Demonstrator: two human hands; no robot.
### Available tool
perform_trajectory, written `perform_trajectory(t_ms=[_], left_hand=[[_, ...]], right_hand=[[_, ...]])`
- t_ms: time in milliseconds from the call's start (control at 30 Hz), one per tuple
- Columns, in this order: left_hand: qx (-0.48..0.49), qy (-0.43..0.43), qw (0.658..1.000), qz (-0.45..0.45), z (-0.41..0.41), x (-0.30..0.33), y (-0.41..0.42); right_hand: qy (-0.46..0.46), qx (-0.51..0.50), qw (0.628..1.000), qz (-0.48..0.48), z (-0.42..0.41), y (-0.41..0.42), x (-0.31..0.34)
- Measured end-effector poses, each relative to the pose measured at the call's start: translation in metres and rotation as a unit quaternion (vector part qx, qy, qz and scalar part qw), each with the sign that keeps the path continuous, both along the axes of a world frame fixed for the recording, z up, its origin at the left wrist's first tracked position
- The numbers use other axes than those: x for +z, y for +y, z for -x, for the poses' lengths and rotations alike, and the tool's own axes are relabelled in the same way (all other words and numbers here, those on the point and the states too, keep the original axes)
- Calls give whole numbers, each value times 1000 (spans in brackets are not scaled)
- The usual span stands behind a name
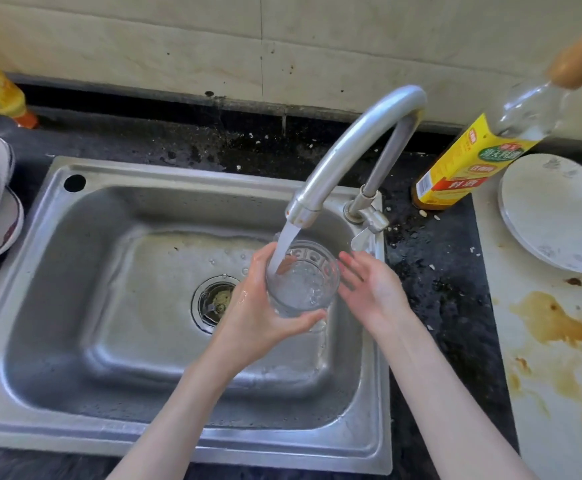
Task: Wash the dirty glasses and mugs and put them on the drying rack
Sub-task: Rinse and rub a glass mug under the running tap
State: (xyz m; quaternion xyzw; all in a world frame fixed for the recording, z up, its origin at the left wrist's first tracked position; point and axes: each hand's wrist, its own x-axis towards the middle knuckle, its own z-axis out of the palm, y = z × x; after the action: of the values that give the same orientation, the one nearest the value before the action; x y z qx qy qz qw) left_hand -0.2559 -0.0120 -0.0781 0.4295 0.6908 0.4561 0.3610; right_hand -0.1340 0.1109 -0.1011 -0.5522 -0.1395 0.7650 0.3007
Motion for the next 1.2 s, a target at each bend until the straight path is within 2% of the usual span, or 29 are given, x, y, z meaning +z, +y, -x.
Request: perform_trajectory(t_ms=[100,200,400,567,700,767,867,1000,1100,1200], left_hand=[[10,3,1000,-2,1,10,4],[3,17,1000,-4,4,23,9],[-10,44,999,6,5,46,18],[-9,40,999,12,6,53,19],[63,-39,997,10,10,46,15],[101,-81,991,22,10,39,12],[142,-166,976,20,2,27,4],[134,-192,972,10,-11,20,-6],[95,-175,980,20,-17,17,-12],[52,-227,971,49,-13,13,-18]], right_hand=[[6,1,999,43,-2,3,13],[26,1,999,44,-6,10,32],[103,-73,990,67,-15,37,73],[131,-105,982,87,-19,46,78],[-3,52,997,59,-32,25,65],[-42,147,982,106,-35,-4,56],[-19,244,947,210,-24,-45,49],[70,182,941,276,-6,-54,44],[124,118,939,299,-1,-51,45],[145,72,954,251,-1,-48,46]])
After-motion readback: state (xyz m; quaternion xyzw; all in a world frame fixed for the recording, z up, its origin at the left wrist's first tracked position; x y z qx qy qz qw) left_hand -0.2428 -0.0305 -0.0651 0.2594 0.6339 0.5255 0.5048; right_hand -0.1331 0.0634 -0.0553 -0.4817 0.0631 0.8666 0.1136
